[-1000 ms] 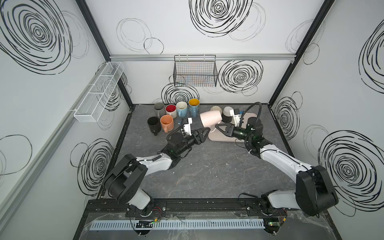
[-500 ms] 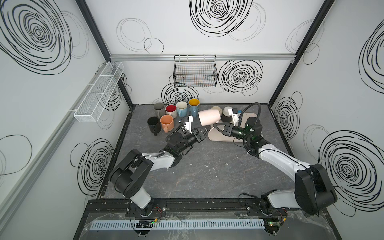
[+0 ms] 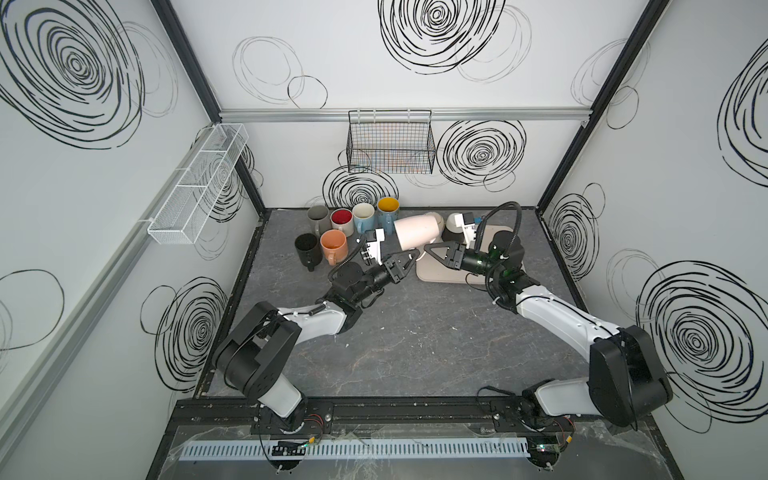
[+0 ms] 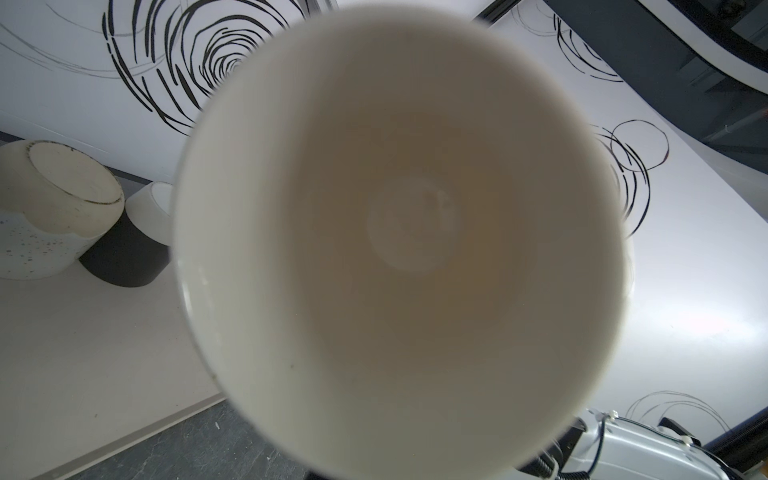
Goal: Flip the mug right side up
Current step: 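Open the right gripper off the pink mug while the left gripper turns it upright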
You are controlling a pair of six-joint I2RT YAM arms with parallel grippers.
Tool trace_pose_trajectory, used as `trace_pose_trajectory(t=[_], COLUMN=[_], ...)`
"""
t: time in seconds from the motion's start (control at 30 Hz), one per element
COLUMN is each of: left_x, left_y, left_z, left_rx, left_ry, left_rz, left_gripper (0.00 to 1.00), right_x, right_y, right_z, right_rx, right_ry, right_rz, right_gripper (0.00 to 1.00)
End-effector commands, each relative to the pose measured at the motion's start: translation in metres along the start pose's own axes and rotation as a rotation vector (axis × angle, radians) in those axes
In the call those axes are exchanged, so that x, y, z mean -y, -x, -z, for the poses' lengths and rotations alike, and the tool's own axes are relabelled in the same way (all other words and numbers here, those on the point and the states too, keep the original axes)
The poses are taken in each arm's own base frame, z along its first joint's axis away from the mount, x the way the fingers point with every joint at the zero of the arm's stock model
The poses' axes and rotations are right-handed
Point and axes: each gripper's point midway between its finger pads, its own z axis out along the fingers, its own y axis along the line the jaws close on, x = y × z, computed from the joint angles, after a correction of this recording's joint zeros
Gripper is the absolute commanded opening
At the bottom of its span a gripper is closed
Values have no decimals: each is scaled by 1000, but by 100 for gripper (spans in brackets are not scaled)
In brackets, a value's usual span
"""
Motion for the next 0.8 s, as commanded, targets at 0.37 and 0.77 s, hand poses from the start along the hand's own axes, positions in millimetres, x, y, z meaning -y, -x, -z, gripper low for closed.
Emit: trace_pose_trajectory(t=[0.37,0.77], left_x=[-72,-171], left_y=[38,63], left_z=[38,78], left_rx=[-85,-369], left_ry=[498,1139], left_rz=[-221,-492], left_gripper=[0,0], right_x=[39,96], right_y=[26,30], right_z=[23,73], right_rx=[42,83], right_ry=[-285,-511], right_rz=[99,28], right_gripper=[50,51])
